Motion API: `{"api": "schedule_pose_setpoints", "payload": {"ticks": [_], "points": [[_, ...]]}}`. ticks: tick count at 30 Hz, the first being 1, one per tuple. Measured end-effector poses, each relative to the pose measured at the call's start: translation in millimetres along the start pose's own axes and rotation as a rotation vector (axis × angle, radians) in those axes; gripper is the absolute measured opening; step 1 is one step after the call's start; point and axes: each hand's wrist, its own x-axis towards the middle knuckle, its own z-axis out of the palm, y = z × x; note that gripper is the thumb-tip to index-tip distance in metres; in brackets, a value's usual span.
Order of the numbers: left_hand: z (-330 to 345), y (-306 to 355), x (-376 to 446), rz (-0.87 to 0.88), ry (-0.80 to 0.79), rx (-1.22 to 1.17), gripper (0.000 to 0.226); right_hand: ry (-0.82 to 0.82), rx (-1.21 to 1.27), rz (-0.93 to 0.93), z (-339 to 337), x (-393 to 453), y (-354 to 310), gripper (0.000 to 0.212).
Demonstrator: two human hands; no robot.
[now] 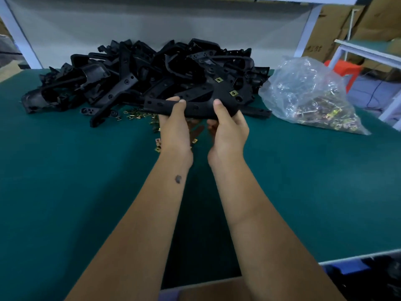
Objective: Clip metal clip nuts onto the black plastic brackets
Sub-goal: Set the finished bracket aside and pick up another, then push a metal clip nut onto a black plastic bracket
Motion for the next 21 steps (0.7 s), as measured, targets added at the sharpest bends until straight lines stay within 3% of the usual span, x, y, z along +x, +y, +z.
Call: {"api": "schedule_pose_setpoints", "payload": {"ticks": [4,9,13,21], "points": [[55,-28,-41,-0.067,-0.073,-0.025,0.011,0.213,0.124,-0.076,-34,4,-35,0.01],[118,-72,-101,-0.179,-0.195,-0.002,0.008,0.388,0.081,-0.196,-115,9,-90,0.007],[162,-117,-167,-0.23,-0.227,-0.025,0.025,0.523,0.041,-0.315,-194,2,-133,0.013],[185,-191,-288,-0.528,-0.671,0.029,0.016,0.807,0.193,-0.462,-365,-64,-181,0.019]]}}
